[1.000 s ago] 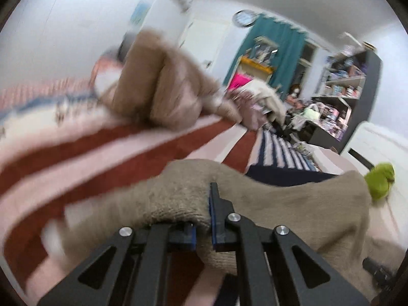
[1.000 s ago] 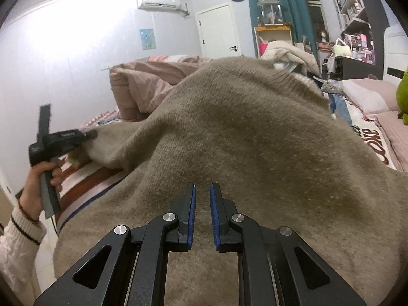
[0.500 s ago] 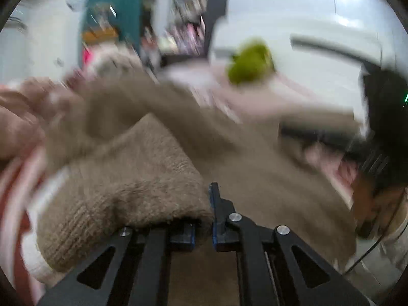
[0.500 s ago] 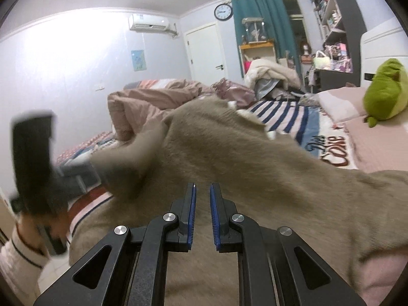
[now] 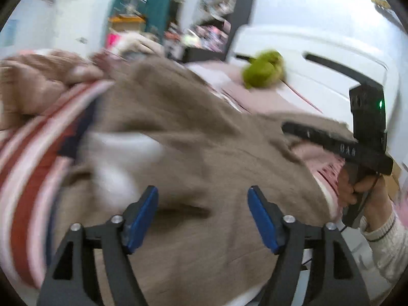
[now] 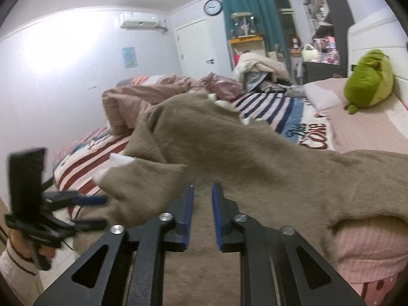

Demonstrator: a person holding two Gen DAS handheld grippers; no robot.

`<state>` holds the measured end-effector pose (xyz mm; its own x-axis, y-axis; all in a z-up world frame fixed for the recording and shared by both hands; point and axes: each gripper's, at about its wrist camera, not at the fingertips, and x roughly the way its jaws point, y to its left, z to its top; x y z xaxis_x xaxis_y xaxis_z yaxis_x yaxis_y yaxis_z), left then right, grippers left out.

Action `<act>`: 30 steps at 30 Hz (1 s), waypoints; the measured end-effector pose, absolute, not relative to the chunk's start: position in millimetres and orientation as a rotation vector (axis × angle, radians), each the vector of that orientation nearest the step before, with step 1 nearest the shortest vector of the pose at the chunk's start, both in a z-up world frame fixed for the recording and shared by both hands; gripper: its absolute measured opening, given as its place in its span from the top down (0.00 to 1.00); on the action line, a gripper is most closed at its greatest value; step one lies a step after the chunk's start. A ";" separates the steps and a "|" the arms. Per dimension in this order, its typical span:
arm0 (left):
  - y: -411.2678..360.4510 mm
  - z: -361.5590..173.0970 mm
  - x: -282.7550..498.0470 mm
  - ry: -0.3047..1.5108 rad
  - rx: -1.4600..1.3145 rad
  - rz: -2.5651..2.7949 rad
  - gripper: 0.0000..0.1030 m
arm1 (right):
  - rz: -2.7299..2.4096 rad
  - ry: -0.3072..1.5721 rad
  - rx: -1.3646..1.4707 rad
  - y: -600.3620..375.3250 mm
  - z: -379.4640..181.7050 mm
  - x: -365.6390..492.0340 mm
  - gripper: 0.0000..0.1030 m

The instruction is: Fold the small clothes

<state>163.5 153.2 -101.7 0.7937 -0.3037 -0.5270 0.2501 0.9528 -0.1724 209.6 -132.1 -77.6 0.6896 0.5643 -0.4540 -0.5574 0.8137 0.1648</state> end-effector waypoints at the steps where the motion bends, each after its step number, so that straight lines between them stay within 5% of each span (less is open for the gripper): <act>1: 161.7 -98.8 156.4 0.563 -0.099 -0.261 0.27 | 0.644 0.513 0.000 -122.3 -78.5 210.6 0.69; 13: 243.4 -112.6 135.7 0.484 -0.090 0.166 0.15 | 0.900 0.566 -0.343 61.2 -130.8 206.9 0.14; 20: 239.5 -126.1 150.4 0.507 -0.101 0.142 0.11 | 0.801 0.559 -0.626 99.7 -177.6 217.5 0.09; 23: 233.0 -126.1 147.8 0.498 -0.099 0.127 0.03 | 0.739 0.547 -0.607 93.8 -176.9 222.6 0.19; 25: 229.2 -125.1 145.2 0.492 -0.096 0.122 0.02 | 0.700 0.538 -0.555 82.0 -167.2 227.6 0.49; 27: 228.1 -123.7 141.7 0.487 -0.109 0.121 0.02 | 0.688 0.517 -0.480 66.1 -155.7 228.4 0.59; 28: 227.1 -121.7 138.7 0.476 -0.118 0.126 0.02 | 0.707 0.498 -0.429 53.6 -147.7 227.1 0.74; 30: 226.2 -116.9 134.7 0.471 -0.152 0.109 0.02 | 0.678 0.471 -0.368 34.3 -136.4 225.6 0.77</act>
<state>134.7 226.2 -116.9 0.8857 0.0693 -0.4590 -0.1391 0.9830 -0.1201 225.6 34.3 -136.4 0.6815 0.5088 -0.5261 -0.6706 0.7219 -0.1705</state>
